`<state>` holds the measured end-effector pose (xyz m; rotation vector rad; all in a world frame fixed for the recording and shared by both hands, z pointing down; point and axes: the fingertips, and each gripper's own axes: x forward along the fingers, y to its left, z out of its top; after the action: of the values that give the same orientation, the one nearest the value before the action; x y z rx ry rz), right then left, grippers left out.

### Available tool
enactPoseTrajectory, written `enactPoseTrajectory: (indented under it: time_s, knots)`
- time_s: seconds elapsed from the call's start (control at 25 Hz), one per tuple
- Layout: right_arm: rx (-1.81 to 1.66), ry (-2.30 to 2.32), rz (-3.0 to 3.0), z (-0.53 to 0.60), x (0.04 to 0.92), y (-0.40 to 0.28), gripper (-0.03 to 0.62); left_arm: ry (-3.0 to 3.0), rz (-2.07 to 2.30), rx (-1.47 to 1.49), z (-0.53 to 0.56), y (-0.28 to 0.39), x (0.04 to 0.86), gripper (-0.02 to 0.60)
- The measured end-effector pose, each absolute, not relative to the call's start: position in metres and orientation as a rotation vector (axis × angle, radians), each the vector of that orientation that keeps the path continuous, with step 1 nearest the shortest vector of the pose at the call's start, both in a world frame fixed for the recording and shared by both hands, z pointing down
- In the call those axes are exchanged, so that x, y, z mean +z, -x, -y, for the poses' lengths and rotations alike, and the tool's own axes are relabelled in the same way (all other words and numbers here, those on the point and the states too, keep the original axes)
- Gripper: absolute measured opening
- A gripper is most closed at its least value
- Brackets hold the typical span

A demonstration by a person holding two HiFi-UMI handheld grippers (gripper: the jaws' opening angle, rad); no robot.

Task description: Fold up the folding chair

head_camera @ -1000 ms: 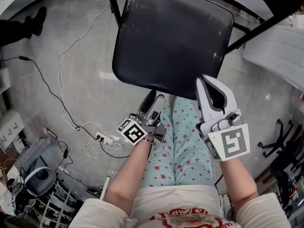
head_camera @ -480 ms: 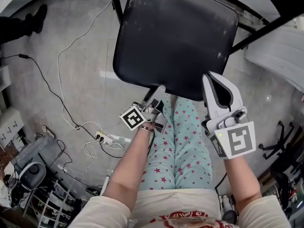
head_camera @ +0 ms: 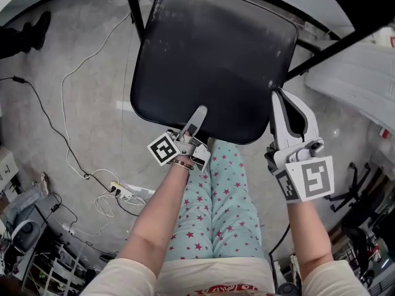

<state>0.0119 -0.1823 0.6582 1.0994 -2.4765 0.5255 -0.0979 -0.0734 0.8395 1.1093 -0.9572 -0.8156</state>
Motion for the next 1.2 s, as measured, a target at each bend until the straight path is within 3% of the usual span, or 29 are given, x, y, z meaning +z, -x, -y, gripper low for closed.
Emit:
enactPoseTrajectory:
  time_s: [0.28,0.44,0.52,0.6,0.8,0.84,0.92,1.2]
  knots:
    - [0.464,-1.418,2.334,0.257,0.651,-0.098,0.04,-1.038,0.98,-0.856,0.078,0.099,0.84,0.362]
    - [0.451,-1.448,2.384,0.303,0.643,-0.131,0.187,-1.048,0.983,-0.852,0.08,0.1,0.842,0.362]
    - [0.504,-1.351,2.421,0.321,0.651,-0.128,0.315,-1.051,0.983,-0.855,0.081,0.1,0.842,0.363]
    - [0.607,-1.216,2.492,0.335,0.655,-0.115,0.352,-1.056,0.986,-0.857,0.081,0.1,0.842,0.364]
    - [0.744,-1.001,2.666,0.361,0.646,-0.103,0.254,-1.07,0.993,-0.85,0.08,0.099,0.842,0.364]
    - [0.759,-1.011,2.671,0.366,0.645,-0.105,0.219,-1.07,0.99,-0.848,0.08,0.099,0.841,0.364]
    - [0.757,-1.044,2.665,0.372,0.645,-0.107,0.084,-1.072,0.979,-0.848,0.08,0.1,0.84,0.363]
    - [0.712,-1.036,2.669,0.371,0.647,-0.106,0.064,-1.054,0.987,-0.84,0.079,0.1,0.841,0.35]
